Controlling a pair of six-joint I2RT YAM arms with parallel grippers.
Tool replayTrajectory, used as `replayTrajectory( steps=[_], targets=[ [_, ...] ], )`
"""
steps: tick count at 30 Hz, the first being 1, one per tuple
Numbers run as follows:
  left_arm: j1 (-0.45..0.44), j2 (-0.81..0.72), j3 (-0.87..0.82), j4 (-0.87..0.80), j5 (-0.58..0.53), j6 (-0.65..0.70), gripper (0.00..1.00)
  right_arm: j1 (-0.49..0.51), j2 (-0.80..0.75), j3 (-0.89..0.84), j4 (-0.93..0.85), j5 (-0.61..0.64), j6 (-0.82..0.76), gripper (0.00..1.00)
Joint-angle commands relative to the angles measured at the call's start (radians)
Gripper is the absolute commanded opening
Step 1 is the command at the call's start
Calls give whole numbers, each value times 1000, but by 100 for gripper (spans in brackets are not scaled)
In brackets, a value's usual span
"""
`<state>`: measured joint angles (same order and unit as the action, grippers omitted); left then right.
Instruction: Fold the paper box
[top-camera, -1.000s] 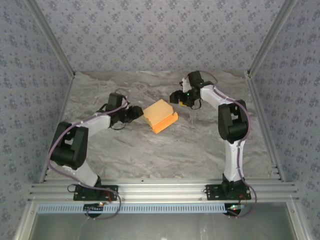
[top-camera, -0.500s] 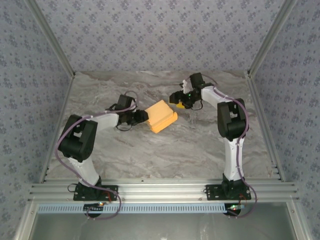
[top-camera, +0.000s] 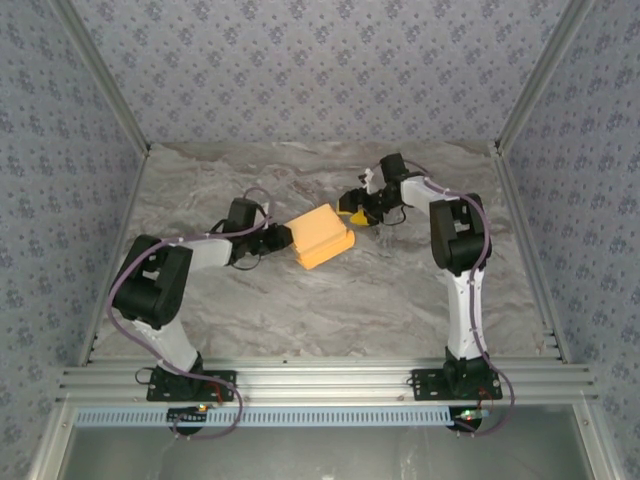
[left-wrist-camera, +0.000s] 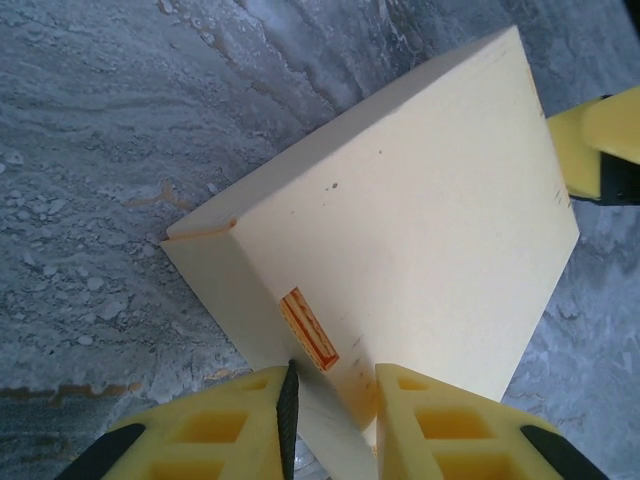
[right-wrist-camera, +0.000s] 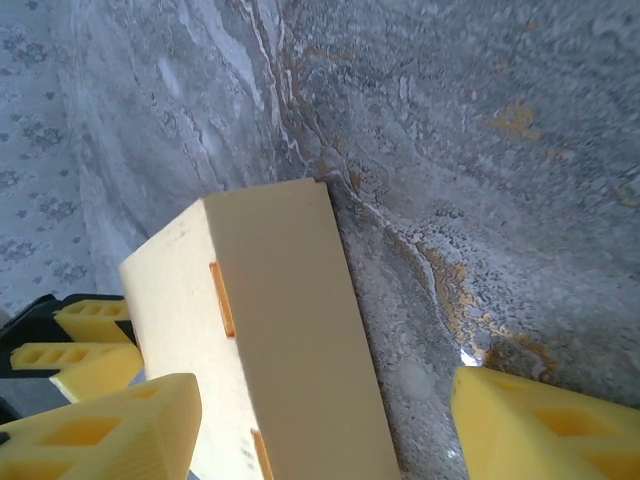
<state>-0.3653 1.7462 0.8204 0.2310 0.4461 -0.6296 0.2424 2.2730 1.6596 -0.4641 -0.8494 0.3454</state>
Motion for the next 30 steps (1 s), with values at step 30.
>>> replayTrajectory(
  steps=[30],
  targets=[
    [117,41,-207,193,131,-64,20,40,-104,-193,261,-196,171,77]
  ],
)
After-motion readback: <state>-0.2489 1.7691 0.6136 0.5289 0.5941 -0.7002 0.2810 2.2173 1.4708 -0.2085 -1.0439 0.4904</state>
